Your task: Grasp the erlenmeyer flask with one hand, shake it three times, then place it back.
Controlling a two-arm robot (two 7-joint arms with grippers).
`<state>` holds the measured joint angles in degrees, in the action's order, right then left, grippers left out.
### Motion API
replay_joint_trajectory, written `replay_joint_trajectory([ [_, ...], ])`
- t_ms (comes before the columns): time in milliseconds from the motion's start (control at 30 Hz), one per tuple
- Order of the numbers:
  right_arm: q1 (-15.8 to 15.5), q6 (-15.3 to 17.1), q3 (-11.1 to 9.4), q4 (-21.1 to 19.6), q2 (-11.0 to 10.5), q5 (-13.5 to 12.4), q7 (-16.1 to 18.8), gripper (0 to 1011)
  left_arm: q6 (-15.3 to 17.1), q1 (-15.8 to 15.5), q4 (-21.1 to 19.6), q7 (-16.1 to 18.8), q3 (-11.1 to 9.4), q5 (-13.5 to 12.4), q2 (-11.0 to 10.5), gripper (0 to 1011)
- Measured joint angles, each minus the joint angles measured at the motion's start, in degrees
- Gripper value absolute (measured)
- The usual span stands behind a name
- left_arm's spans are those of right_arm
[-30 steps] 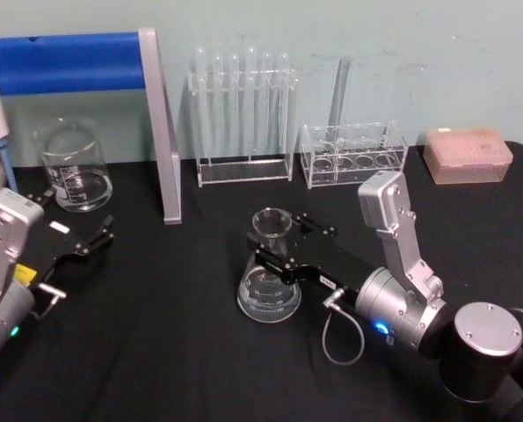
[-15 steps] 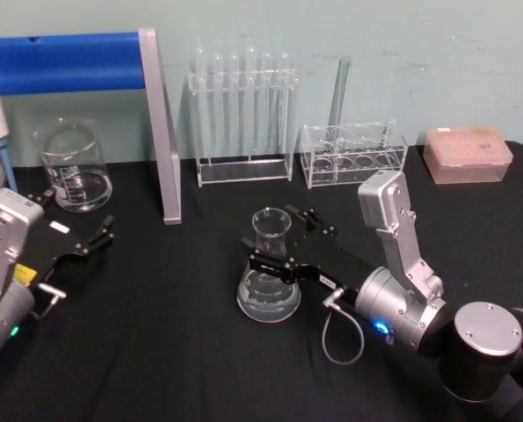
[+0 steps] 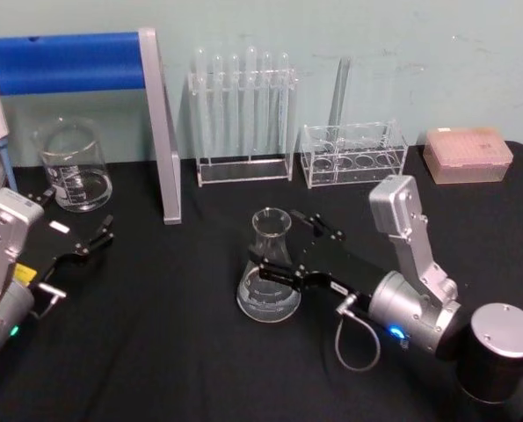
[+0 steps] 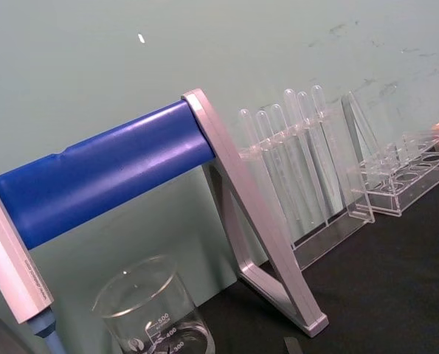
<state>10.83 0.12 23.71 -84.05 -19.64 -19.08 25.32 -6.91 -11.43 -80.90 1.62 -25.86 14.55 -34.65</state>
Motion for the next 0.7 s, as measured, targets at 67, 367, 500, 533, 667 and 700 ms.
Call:
replay_joint_trajectory([
  [67,-0.5,0.0,-0.2,-0.6,-1.0,-0.3,0.7,1000,0.0,0.0,0.0,0.0,0.0,0.0,0.0,1001],
  [367,-3.7,-1.4,-1.2,-4.4,-5.9,-2.4,3.8,1000,0.0,0.0,0.0,0.0,0.0,0.0,0.0,1001],
  [500,-4.9,-1.9,-1.7,-5.7,-7.4,-3.0,4.2,1000,0.0,0.0,0.0,0.0,0.0,0.0,0.0,1001],
  [533,-5.5,-2.1,-2.1,-6.4,-8.1,-3.3,4.2,1000,0.0,0.0,0.0,0.0,0.0,0.0,0.0,1001],
  [667,-6.8,-2.3,-3.4,-7.3,-9.1,-3.8,3.2,1000,0.0,0.0,0.0,0.0,0.0,0.0,0.0,1001],
  [700,-7.1,-2.2,-3.9,-7.5,-9.2,-3.9,2.4,1000,0.0,0.0,0.0,0.0,0.0,0.0,0.0,1001],
])
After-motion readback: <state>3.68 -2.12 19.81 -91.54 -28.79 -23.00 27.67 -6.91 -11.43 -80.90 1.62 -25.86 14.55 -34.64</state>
